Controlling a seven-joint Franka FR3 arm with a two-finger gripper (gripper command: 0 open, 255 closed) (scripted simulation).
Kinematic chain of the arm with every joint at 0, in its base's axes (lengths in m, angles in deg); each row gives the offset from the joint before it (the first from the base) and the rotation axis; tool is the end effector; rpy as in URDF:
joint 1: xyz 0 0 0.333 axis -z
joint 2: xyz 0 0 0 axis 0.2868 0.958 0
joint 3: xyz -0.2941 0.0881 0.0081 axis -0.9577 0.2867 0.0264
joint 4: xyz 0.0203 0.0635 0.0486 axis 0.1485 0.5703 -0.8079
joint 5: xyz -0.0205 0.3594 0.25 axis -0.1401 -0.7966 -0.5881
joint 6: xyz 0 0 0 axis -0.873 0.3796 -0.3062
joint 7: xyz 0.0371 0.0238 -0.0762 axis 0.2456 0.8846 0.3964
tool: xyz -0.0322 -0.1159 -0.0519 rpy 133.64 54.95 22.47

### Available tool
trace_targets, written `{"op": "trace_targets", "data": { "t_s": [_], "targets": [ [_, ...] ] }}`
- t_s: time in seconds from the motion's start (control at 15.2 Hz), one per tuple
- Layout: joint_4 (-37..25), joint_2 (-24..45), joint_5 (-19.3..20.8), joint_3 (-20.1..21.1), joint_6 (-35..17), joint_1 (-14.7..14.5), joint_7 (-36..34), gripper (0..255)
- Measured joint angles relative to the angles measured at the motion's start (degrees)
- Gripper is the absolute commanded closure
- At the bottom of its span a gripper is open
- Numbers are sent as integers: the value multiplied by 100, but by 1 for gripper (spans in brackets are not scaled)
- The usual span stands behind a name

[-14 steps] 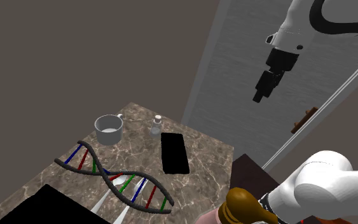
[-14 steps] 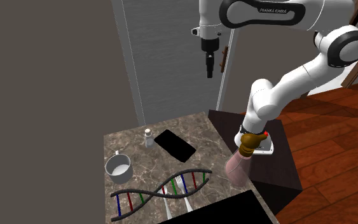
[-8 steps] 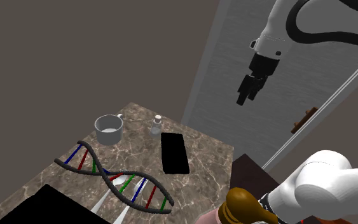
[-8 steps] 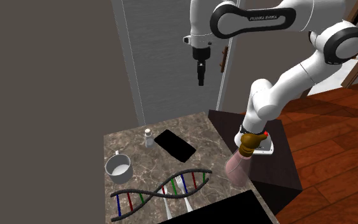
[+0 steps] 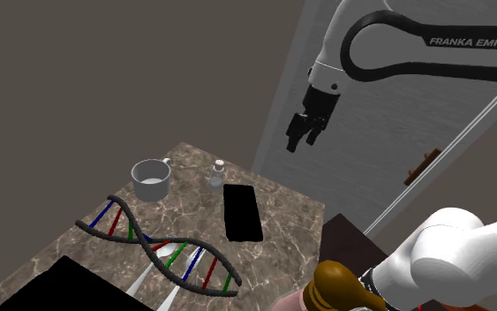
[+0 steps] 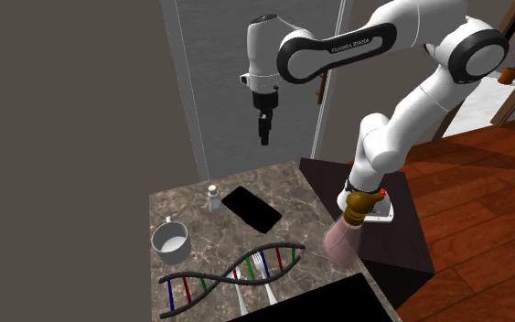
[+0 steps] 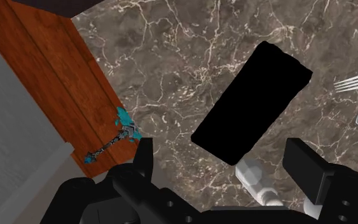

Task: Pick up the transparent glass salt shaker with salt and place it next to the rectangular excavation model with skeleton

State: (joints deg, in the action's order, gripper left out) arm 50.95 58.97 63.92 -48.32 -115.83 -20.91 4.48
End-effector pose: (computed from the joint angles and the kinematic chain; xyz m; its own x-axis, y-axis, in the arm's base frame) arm 0.4308 0.0885 0.4720 0.9952 0.0806 -0.0550 0.0773 -0.9952 -0.0593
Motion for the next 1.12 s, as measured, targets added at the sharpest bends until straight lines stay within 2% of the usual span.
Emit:
{"op": "trace_targets", "data": {
  "t_s": [0.53, 1.12],
  "targets": [
    [-461, 1445, -88, 517, -1220, -160, -628, 0],
    [-1565, 3269, 292, 861, -2158, -326, -1358, 0]
  ]
}}
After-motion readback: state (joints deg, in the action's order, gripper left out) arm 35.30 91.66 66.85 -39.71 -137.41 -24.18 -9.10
